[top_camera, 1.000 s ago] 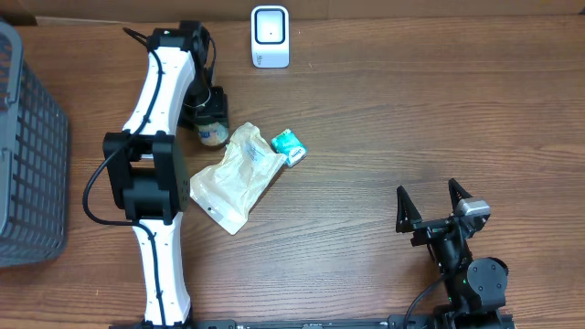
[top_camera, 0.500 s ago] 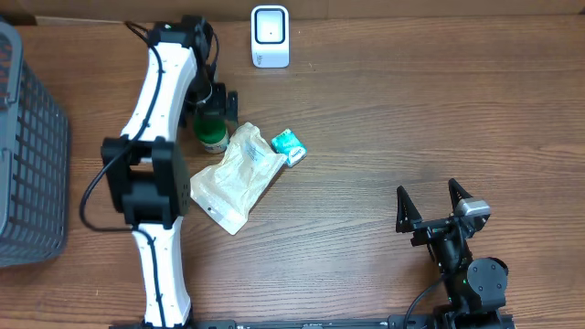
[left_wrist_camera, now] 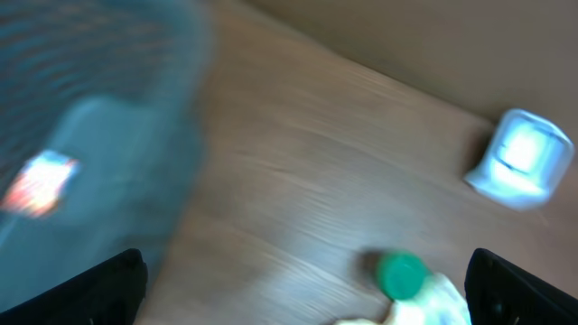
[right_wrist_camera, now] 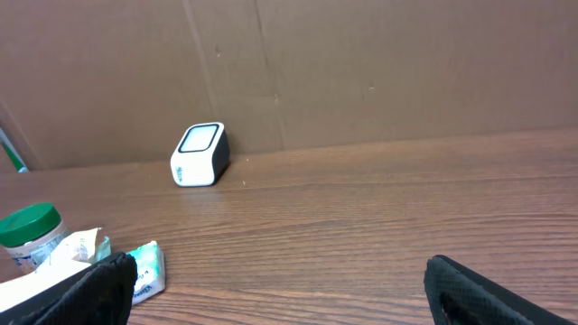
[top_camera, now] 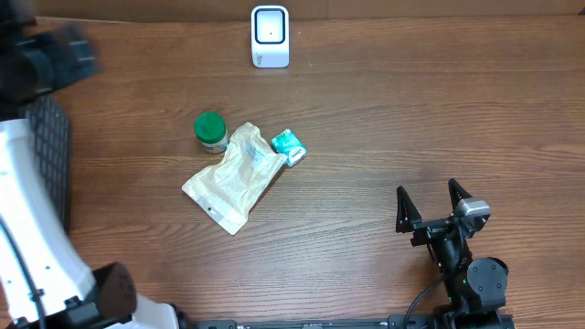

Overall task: Scan the item barcode
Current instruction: 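Move the green-lidded jar under the scanner and set it on the table, then reach into the basket and grasp the orange Kleenex pack with the left gripper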

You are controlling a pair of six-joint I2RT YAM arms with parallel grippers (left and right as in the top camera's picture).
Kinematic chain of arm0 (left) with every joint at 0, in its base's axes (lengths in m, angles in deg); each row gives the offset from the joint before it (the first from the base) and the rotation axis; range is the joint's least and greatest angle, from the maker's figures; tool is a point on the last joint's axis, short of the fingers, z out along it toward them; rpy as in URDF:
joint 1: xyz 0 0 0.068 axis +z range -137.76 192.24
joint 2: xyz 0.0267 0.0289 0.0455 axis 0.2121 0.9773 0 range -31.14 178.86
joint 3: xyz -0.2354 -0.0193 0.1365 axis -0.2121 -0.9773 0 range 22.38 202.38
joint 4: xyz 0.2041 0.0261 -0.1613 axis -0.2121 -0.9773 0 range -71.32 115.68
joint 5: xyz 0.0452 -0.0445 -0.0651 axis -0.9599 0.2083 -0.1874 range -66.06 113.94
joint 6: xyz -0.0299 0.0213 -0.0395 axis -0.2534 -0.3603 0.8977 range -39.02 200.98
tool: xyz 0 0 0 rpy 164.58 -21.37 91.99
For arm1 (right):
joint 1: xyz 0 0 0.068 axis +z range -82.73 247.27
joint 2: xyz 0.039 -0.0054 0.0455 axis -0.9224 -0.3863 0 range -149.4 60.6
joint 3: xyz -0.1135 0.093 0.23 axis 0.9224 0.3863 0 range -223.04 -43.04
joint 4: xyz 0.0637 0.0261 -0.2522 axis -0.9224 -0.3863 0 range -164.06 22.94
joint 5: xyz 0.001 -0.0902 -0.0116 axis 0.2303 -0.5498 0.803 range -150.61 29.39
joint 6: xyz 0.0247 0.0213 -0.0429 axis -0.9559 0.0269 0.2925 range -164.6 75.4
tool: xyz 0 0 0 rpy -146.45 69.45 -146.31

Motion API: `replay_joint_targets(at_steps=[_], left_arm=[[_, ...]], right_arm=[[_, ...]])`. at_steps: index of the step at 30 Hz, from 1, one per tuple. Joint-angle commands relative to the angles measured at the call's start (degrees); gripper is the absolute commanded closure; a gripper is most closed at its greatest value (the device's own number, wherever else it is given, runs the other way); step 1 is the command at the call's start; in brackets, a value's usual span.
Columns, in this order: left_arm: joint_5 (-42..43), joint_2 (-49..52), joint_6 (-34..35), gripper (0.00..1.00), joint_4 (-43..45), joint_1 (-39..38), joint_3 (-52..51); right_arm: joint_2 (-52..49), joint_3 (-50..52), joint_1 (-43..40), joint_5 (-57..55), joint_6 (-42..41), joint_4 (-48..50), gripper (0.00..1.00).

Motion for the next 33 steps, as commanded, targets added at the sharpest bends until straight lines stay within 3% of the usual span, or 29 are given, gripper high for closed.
replay_joint_targets(at_steps=[1, 5, 9, 15, 20, 24, 27, 33], left_arm=[[3.1, 0.7, 7.7, 0.00, 0.9, 13.8, -0.4], [4.4, 5.9, 11.9, 0.00, 0.7, 26.6, -0.4], [-0.8, 12.2, 10.5, 0.00, -1.8, 31.3, -1.2], [-12.3, 22.1, 5.0, 0.00, -1.4, 32.7, -2.7], [-12.5, 28.7, -1.3, 0.02, 4.3, 32.0, -2.7], [-12.5, 33.1, -4.9, 0.18, 9.7, 31.5, -2.7], [-11.6, 37.1, -9.9, 0.24, 14.1, 31.4, -2.7], [-11.5, 43.1, -14.0, 0.26, 17.4, 31.1, -2.7]], right_arm=[[0.5, 0.6, -0.2, -0.3, -0.1, 0.1, 0.00], [0.5, 0.6, -0.2, -0.4, -0.1, 0.1, 0.00], [0.5, 0.6, -0.2, -0.4, -0.1, 0.1, 0.00], [0.5, 0.6, -0.2, -0.4, -0.1, 0.1, 0.00], [0.5, 0.6, -0.2, -0.3, -0.1, 0.1, 0.00], [0.5, 0.6, -0.2, -0.4, -0.1, 0.1, 0.00], [0.5, 0.6, -0.2, -0.4, -0.1, 0.1, 0.00], [0.5, 0.6, -0.2, -0.4, -0.1, 0.1, 0.00]])
